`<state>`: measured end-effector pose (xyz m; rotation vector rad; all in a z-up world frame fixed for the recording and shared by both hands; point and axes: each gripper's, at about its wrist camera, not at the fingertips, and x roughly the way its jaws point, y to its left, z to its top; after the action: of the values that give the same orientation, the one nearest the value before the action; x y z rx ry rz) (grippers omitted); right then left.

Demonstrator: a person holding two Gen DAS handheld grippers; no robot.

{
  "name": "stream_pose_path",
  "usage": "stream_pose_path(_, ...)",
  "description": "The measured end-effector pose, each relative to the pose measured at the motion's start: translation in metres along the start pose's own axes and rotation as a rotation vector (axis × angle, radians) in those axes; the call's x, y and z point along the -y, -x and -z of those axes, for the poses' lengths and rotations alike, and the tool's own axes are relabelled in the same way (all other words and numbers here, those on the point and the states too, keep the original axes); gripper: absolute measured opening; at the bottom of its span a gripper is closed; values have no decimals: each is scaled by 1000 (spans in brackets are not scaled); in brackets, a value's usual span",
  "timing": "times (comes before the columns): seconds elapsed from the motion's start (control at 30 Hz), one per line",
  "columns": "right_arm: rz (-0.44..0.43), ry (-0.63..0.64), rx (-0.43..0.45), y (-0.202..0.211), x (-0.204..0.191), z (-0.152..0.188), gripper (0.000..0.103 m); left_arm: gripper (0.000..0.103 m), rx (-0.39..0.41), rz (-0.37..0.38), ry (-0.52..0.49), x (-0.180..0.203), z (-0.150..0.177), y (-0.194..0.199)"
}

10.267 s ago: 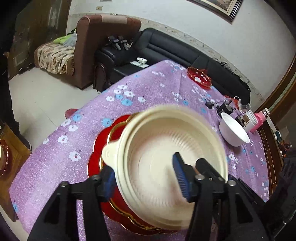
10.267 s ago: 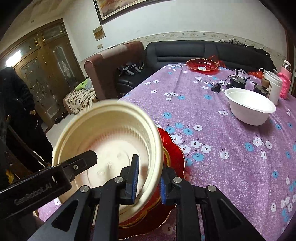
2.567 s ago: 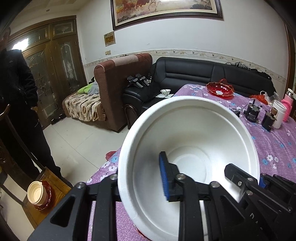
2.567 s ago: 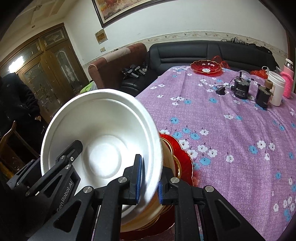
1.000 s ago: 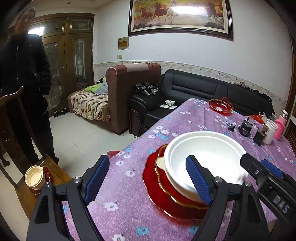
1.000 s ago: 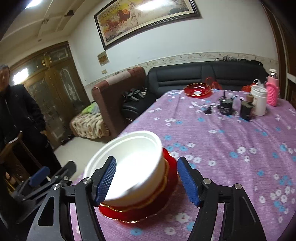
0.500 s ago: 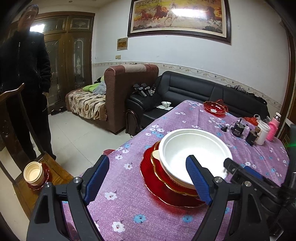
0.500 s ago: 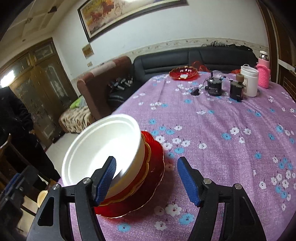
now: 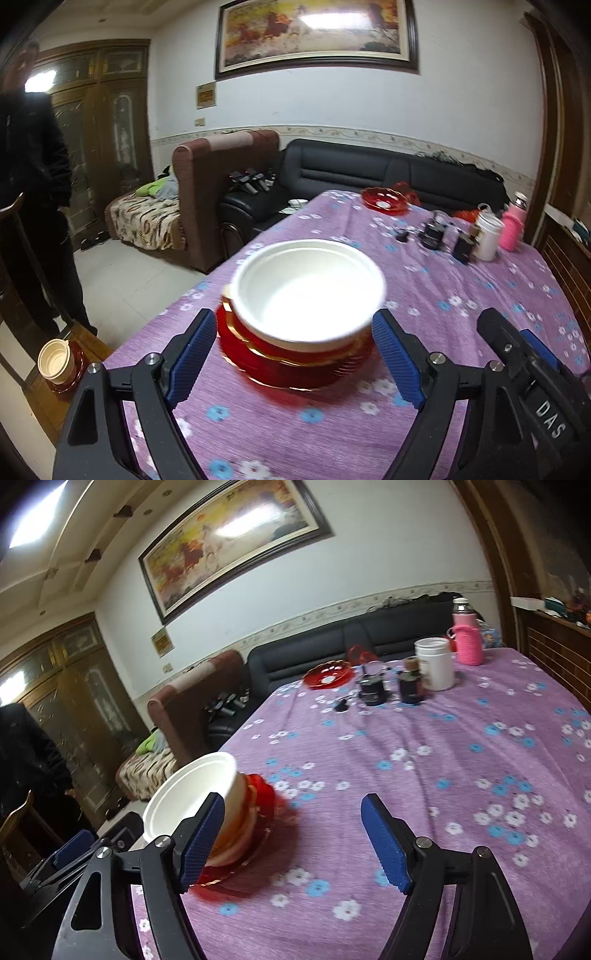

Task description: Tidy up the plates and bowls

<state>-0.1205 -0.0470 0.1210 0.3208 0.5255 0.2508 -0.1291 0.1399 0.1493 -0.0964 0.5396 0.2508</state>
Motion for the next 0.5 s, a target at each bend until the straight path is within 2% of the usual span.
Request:
stream_pose_path(0.23, 30, -71, 24, 15, 34, 2, 83, 85, 20, 20, -52, 30, 5, 7)
stream_pose_path(0.5, 92, -56, 36, 22, 57, 7, 83, 85, -11, 47, -90, 54, 15, 2)
